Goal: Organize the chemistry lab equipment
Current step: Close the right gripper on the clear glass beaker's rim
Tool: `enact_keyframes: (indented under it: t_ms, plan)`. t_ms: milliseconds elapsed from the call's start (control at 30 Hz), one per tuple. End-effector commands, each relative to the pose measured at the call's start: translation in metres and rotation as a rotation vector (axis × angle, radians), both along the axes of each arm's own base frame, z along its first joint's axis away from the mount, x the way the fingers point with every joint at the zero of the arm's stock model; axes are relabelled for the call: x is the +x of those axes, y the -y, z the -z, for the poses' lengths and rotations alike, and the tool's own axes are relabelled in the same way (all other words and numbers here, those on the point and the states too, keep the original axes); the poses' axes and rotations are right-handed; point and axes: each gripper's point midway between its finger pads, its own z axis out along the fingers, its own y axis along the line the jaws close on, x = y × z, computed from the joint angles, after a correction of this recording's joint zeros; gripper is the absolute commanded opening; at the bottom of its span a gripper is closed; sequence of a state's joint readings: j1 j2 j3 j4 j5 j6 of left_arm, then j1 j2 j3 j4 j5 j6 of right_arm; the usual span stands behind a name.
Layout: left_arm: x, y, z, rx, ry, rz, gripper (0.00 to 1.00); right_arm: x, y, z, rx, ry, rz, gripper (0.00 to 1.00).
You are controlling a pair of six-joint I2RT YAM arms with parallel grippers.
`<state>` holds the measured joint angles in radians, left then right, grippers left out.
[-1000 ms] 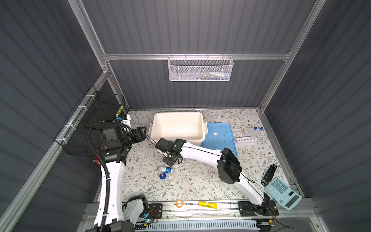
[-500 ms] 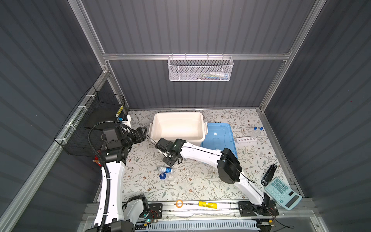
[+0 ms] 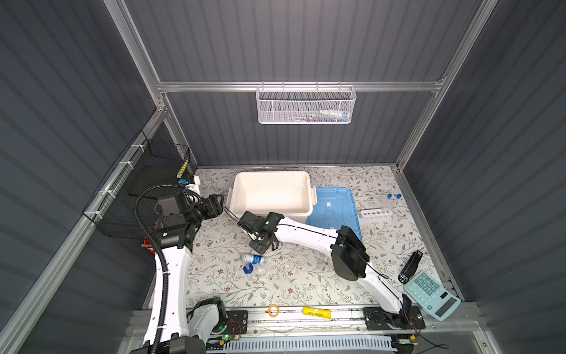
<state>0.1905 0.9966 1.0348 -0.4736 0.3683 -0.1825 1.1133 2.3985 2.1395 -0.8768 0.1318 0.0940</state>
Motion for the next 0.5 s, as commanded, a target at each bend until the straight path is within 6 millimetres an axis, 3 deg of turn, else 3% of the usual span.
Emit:
enact_keyframes:
  t_ms: [0, 467]
  plan:
    - [-0.004, 0.006, -0.003, 0.008, 0.024, 0.031, 0.67, 0.001, 0.008, -0.011, -0.005, 0.015, 0.027, 0.16]
    - [-0.005, 0.008, -0.005, 0.005, 0.032, 0.038, 0.67, 0.000, 0.011, -0.027, 0.011, 0.026, 0.044, 0.10]
